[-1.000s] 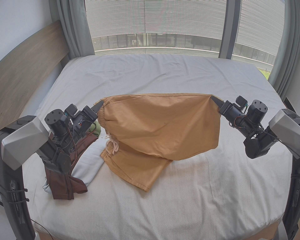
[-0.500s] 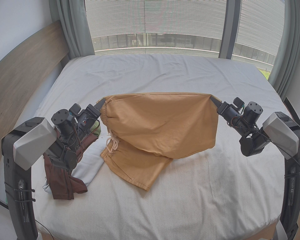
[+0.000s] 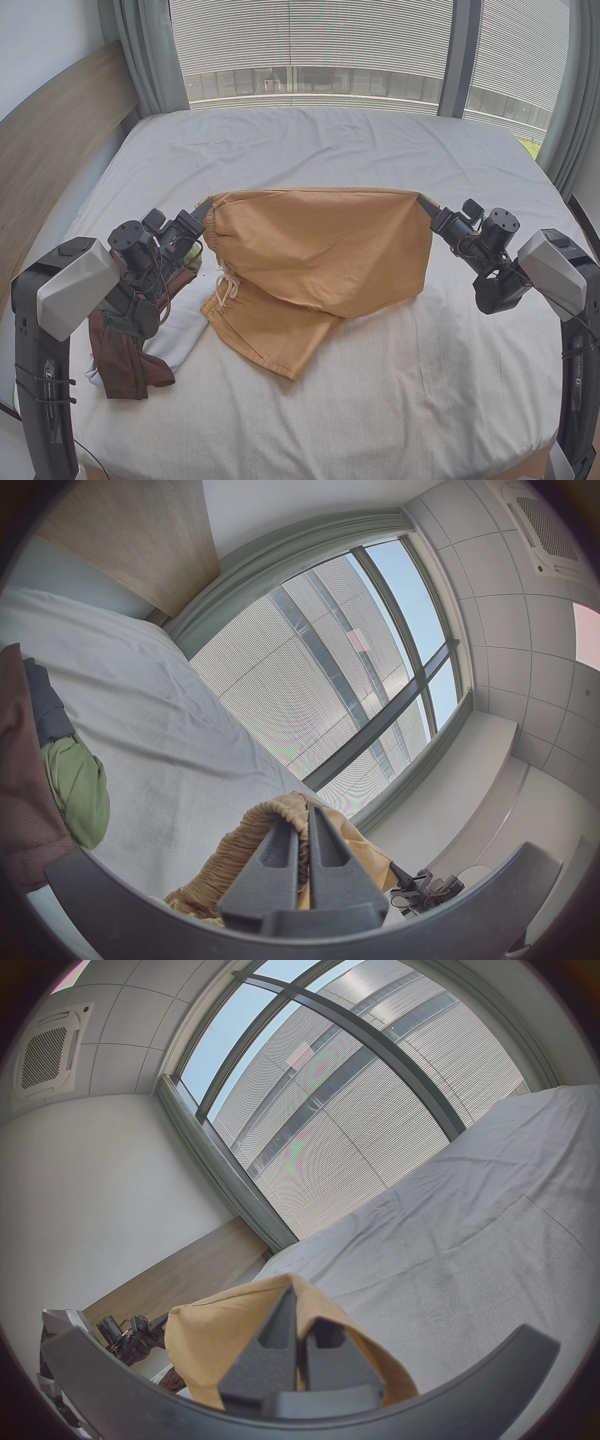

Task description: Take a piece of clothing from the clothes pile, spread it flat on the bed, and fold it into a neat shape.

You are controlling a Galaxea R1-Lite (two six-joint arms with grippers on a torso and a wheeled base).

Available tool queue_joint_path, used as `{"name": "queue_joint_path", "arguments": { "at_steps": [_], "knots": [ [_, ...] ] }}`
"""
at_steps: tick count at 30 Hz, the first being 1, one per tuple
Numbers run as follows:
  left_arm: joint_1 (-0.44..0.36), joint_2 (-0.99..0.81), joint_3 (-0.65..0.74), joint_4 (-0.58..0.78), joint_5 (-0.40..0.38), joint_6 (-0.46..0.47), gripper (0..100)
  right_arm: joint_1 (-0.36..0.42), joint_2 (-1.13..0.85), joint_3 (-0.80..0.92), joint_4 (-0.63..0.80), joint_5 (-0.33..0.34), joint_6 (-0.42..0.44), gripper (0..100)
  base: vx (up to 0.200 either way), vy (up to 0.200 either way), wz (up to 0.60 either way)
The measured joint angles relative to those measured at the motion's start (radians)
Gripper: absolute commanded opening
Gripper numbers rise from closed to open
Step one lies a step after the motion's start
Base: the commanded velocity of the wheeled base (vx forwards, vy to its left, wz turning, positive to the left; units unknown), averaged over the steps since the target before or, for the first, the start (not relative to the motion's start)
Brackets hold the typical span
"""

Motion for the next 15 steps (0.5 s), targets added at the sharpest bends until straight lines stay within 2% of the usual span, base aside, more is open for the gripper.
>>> {"name": "queue_joint_path", "arguments": {
  "at_steps": [3,4,7,8,15],
  "knots": [
    [0.0,0.003,-0.002,0.0,0.0,0.0,0,0.0,0.007,-0.001,-0.001,-0.001,-0.001,0,0.0,0.0,0.0],
    [0.0,0.004,-0.003,0.0,0.0,-0.001,100,0.0,0.008,-0.001,-0.001,-0.001,-0.001,0,0.0,0.0,0.0],
    [0.001,0.009,-0.005,-0.001,0.0,-0.001,100,0.0,0.011,-0.003,0.001,-0.002,-0.001,0,0.0,0.0,0.0],
    [0.002,0.011,-0.006,-0.001,-0.003,-0.001,100,-0.001,0.013,-0.004,0.002,-0.003,-0.002,100,0.0,0.0,0.0],
    [0.004,0.018,-0.036,-0.001,0.001,-0.003,100,-0.001,0.025,-0.045,0.002,-0.019,-0.006,100,0.0,0.0,0.0]
  ]
}}
